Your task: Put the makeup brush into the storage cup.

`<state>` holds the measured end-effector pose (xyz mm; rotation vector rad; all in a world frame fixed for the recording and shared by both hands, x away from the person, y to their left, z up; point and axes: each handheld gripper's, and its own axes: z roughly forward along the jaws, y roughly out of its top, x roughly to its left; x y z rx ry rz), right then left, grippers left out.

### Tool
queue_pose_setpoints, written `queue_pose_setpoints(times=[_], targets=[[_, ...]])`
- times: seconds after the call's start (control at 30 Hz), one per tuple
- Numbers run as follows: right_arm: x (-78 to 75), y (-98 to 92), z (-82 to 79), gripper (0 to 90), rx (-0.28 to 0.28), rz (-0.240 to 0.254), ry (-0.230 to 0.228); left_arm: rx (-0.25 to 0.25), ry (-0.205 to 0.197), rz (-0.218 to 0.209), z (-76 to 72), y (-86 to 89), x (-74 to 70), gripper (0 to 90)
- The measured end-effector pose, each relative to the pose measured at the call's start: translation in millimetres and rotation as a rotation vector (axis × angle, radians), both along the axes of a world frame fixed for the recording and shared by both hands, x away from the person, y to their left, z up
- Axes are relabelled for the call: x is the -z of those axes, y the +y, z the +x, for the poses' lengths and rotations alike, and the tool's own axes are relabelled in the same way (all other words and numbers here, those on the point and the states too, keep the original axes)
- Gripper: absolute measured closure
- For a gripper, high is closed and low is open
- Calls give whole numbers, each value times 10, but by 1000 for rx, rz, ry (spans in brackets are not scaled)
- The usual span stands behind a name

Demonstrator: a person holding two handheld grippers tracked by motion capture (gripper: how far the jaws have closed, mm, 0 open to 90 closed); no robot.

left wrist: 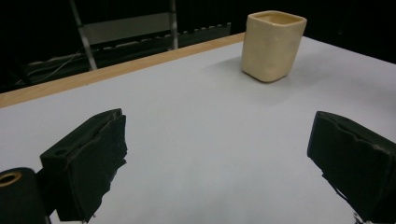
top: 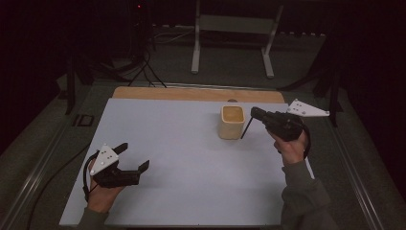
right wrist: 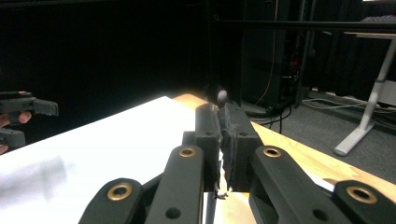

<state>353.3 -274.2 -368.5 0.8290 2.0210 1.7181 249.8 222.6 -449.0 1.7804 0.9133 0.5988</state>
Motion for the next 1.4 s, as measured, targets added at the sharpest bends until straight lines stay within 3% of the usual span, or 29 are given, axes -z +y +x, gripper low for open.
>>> queue_pose_setpoints(times=[0.7,1.4], targets=[[-89,-30,189,855,56,-17,-3,-28,-1,-1,-13,65,37,56],[-186,64,354,855,93,-23,-24,-30,3,-5,-14,72,41,56]])
